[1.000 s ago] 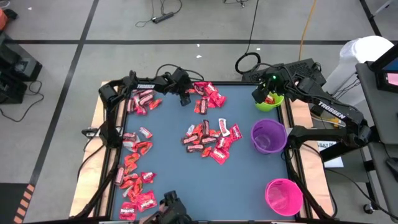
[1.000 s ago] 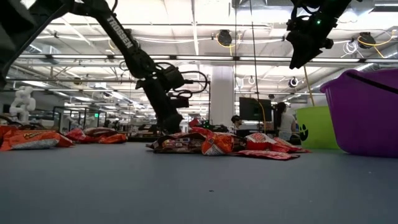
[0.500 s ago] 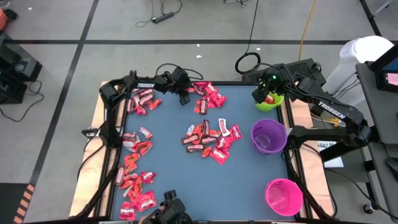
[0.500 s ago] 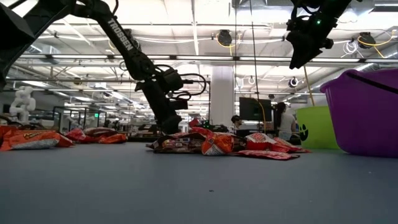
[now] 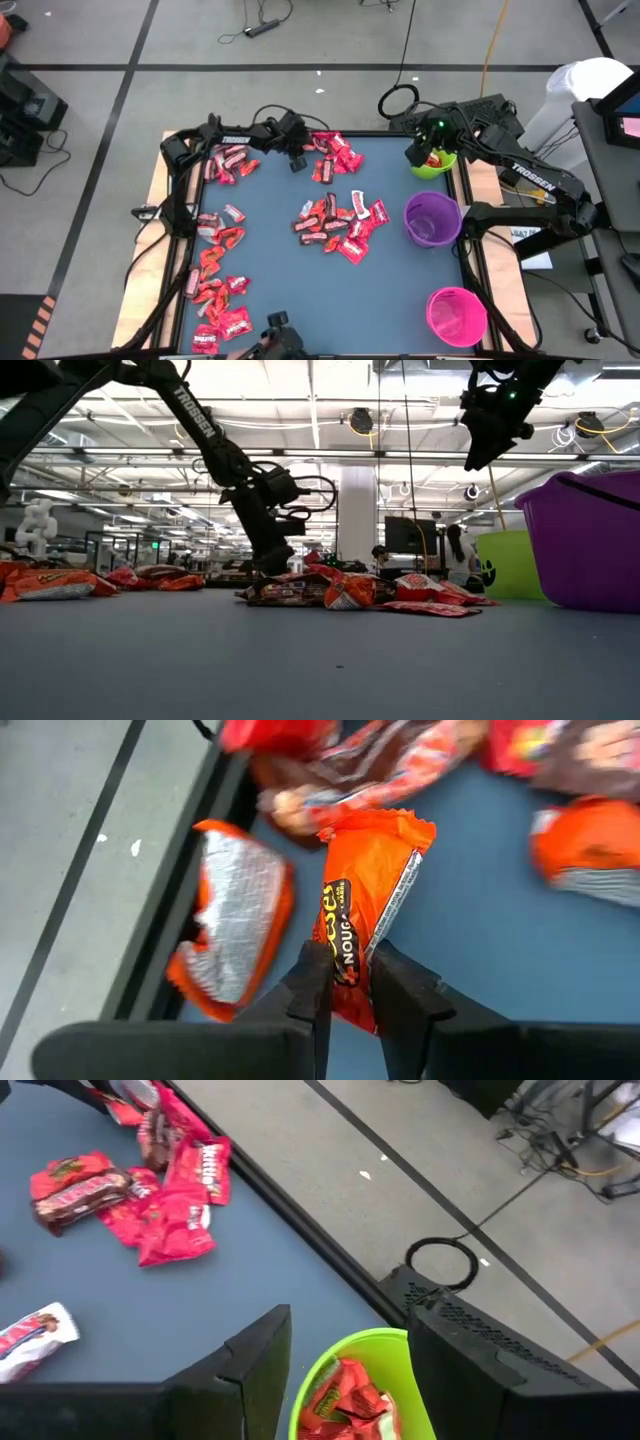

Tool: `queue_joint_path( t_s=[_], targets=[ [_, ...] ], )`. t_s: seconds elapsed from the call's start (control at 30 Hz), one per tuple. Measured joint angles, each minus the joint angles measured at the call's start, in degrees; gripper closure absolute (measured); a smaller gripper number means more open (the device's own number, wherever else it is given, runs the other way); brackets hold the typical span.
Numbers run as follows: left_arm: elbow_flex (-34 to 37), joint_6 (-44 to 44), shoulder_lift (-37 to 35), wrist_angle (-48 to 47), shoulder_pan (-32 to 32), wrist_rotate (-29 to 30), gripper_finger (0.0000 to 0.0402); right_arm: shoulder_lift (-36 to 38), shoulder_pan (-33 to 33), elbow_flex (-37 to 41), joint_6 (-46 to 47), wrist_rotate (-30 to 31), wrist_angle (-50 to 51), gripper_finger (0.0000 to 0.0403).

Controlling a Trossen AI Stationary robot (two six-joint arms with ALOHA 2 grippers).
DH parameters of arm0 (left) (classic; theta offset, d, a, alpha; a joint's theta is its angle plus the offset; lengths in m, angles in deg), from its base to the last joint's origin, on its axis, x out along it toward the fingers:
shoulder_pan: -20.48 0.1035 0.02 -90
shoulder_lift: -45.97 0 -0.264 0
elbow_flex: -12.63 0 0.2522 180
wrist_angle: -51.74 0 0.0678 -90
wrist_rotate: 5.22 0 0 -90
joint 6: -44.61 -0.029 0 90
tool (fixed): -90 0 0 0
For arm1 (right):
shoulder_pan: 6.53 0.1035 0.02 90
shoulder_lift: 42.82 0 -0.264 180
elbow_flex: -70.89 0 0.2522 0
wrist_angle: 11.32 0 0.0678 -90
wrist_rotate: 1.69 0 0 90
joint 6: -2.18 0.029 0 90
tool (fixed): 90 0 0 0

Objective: Organize candy in baskets
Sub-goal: Put the orange chocolate bar into the green bucket

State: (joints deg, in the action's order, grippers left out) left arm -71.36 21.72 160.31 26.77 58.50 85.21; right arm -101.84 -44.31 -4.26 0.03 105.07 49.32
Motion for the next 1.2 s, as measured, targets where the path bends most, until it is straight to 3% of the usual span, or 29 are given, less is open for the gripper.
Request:
queue_joint_path(
  t_s=[0.3,0.5,0.87,1.2],
  targets=[
    [0.0,2.3,-9.4,-5.4,-3.9,0.0,0.0338,0.0,4.4,0.0,-0.3,-6.5,-4.0,0.0213],
    [1.6,4.2,-18.2,-5.9,-9.9,-0.1,0.0338,-0.1,10.5,2.4,-1.2,-7.0,-12.6,0.0213],
    [12.8,4.6,-30.2,6.9,-18.4,-0.2,0.0338,-0.6,18.6,10.0,-7.5,-18.0,-32.0,0.0213],
    [17.3,4.6,-32.1,13.5,-26.1,-0.3,0.0338,-6.9,20.8,11.0,-7.6,-18.6,-39.7,0.0211]
  ],
)
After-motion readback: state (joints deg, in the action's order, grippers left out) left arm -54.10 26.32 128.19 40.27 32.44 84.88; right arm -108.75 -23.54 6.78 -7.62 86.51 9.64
